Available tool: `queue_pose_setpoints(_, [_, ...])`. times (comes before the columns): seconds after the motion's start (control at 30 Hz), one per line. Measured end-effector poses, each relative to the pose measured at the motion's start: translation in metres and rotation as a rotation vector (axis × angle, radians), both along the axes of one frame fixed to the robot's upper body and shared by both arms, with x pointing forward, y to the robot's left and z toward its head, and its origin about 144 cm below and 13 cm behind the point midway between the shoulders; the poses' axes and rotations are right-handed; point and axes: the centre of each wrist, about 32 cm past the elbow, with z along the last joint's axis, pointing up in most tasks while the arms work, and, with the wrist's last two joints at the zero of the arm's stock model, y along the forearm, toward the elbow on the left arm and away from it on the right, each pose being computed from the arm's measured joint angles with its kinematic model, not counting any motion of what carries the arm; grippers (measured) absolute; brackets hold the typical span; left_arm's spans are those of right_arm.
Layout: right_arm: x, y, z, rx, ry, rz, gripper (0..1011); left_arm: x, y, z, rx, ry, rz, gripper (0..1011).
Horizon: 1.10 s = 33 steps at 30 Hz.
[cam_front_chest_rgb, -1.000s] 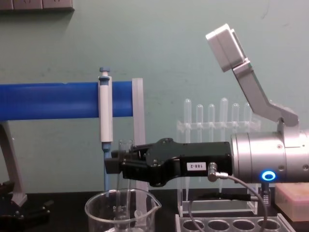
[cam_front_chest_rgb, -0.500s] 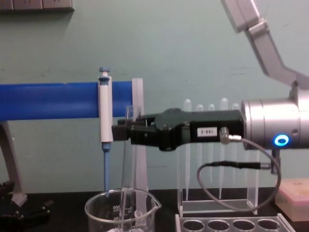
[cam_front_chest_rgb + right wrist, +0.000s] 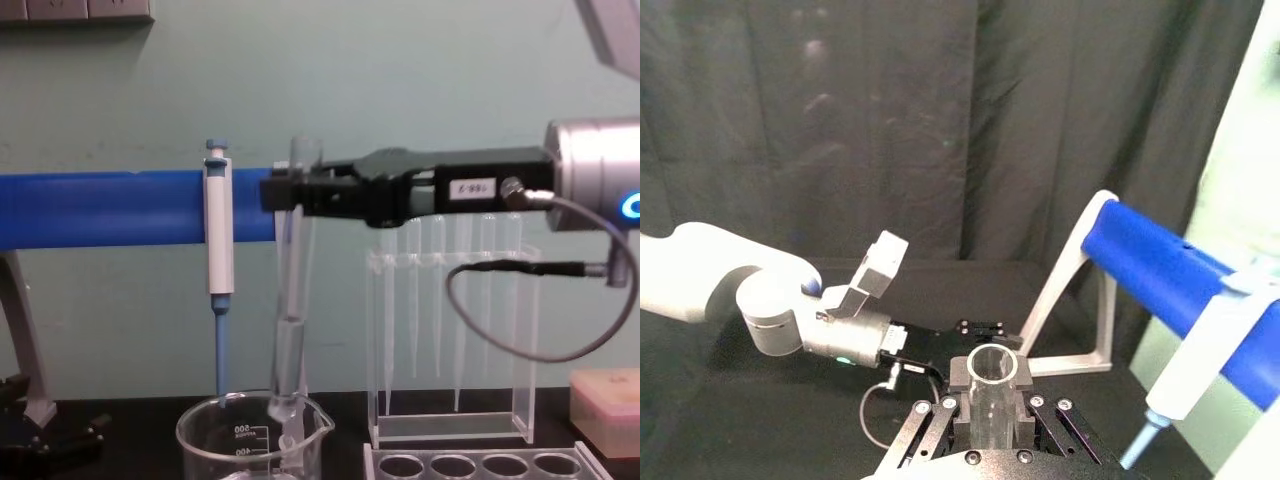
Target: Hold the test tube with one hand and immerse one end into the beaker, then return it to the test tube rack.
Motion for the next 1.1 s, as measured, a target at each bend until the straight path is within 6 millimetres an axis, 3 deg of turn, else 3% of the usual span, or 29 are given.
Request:
queue_pose_setpoints(0.47, [-0.027,-0.046,0.02,-0.017,-0.036,-0.089,228,0.0,0.0,0.0,0.0,0.0,0.0,1000])
queue_pose_setpoints(0.77, [-0.045,-0.07,0.007,-0.019,-0.009,-0.138,227,0.0,0.0,0.0,0.0,0.0,0.0,1000])
queue_pose_setpoints(1.1, [-0.054,-0.084,-0.011,-0.024,0.014,-0.158,227,0.0,0.0,0.0,0.0,0.0,0.0,1000])
